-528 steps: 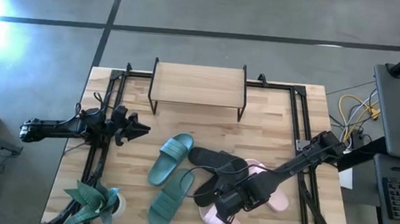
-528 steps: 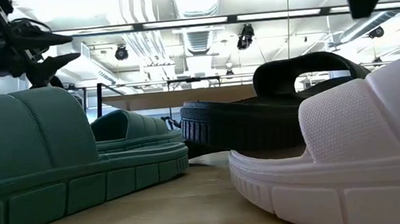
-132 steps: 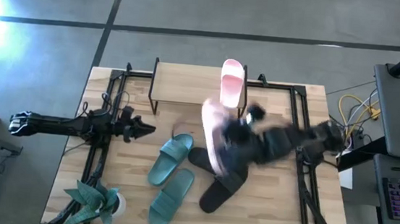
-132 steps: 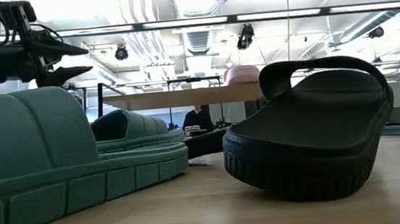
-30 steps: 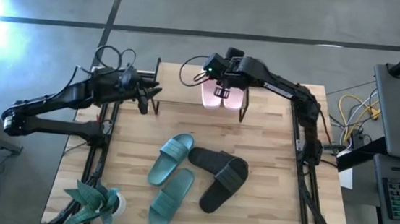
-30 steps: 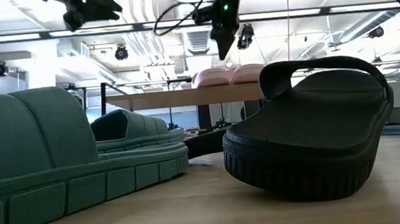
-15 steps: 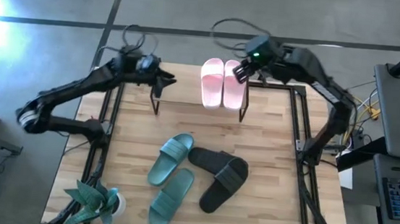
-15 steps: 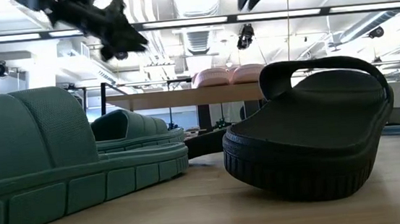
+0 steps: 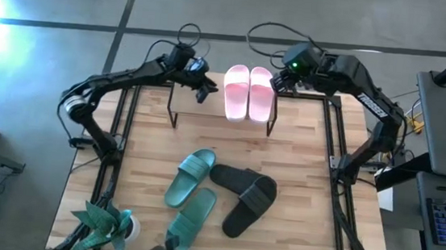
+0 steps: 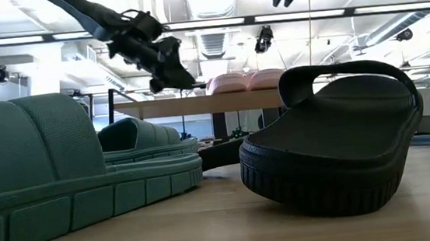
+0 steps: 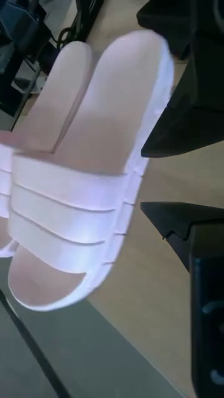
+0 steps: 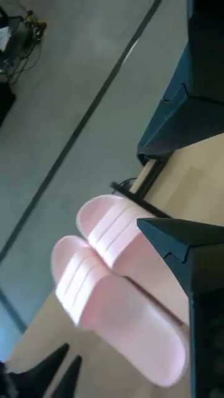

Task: Pick and place slides into the shelf
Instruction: Put the pink slipper on the shelf

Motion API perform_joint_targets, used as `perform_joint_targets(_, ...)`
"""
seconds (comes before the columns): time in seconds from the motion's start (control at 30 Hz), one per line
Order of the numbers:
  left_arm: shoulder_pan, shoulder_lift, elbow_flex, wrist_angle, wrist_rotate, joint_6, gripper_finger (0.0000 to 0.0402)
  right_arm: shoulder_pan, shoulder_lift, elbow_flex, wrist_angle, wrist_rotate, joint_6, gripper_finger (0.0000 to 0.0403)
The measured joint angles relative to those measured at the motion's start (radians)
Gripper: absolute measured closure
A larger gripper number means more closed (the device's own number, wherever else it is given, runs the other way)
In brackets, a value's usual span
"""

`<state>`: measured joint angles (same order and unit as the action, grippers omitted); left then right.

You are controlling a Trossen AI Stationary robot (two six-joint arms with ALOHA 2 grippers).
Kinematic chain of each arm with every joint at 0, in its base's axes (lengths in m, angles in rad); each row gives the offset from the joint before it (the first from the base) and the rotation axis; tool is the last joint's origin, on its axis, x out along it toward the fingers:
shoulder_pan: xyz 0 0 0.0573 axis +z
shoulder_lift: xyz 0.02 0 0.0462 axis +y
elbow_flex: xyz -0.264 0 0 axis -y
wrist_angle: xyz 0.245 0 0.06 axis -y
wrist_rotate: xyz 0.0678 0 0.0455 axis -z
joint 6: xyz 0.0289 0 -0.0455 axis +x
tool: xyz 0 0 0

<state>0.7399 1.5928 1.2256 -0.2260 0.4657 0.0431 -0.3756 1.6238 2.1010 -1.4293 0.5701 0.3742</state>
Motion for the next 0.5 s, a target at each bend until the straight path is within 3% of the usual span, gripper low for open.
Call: perform_joint_targets(0.5,0.0,0.158,0.104,0.006,0.006,0.026,0.0291,0.0,0.002,-0.06,-0.004,0.0,0.012,0.0232)
